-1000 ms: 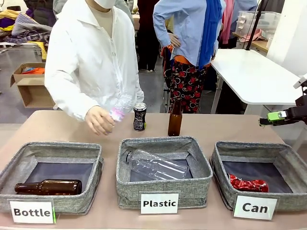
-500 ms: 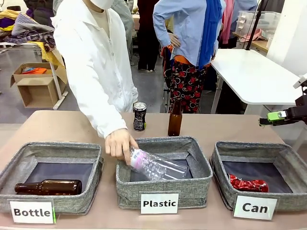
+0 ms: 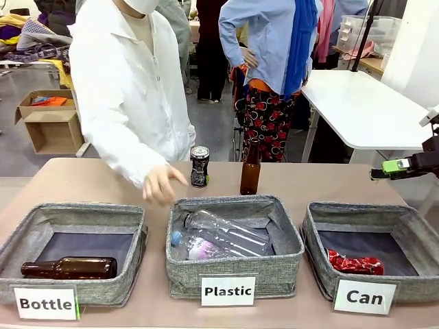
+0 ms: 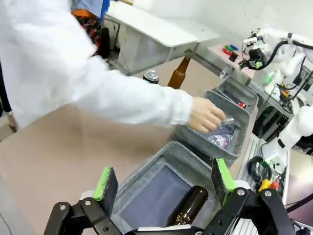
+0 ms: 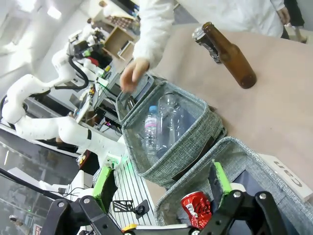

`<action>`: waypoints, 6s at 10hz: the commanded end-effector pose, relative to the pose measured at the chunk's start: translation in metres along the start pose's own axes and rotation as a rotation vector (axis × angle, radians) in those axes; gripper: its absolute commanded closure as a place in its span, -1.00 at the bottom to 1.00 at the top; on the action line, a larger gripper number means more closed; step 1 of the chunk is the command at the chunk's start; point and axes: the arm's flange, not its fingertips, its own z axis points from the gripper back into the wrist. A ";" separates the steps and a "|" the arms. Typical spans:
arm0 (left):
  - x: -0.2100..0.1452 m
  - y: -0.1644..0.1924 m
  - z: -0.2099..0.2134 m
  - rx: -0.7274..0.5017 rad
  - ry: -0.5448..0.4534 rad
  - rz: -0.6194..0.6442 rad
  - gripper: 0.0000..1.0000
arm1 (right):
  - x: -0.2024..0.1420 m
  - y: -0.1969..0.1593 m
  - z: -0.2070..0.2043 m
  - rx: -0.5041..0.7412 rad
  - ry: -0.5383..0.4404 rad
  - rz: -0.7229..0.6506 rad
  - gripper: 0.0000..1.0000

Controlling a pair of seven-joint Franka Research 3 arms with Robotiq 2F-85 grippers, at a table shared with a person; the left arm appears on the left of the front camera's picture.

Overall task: Sort the can waste into the basket.
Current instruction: Pick up the can waste from the table and place it in the right Fabric basket.

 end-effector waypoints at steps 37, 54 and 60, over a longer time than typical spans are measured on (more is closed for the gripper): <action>-0.006 0.116 -0.478 -0.346 0.086 -0.584 -1.00 | 0.002 0.001 0.000 0.008 -0.010 0.013 -1.00; -0.066 0.005 0.066 -0.216 -0.259 -0.306 -1.00 | 0.002 0.001 0.000 0.008 -0.010 0.013 -1.00; -0.077 0.019 0.072 -0.298 -0.363 -0.349 -1.00 | 0.002 0.001 0.000 0.008 -0.010 0.013 -1.00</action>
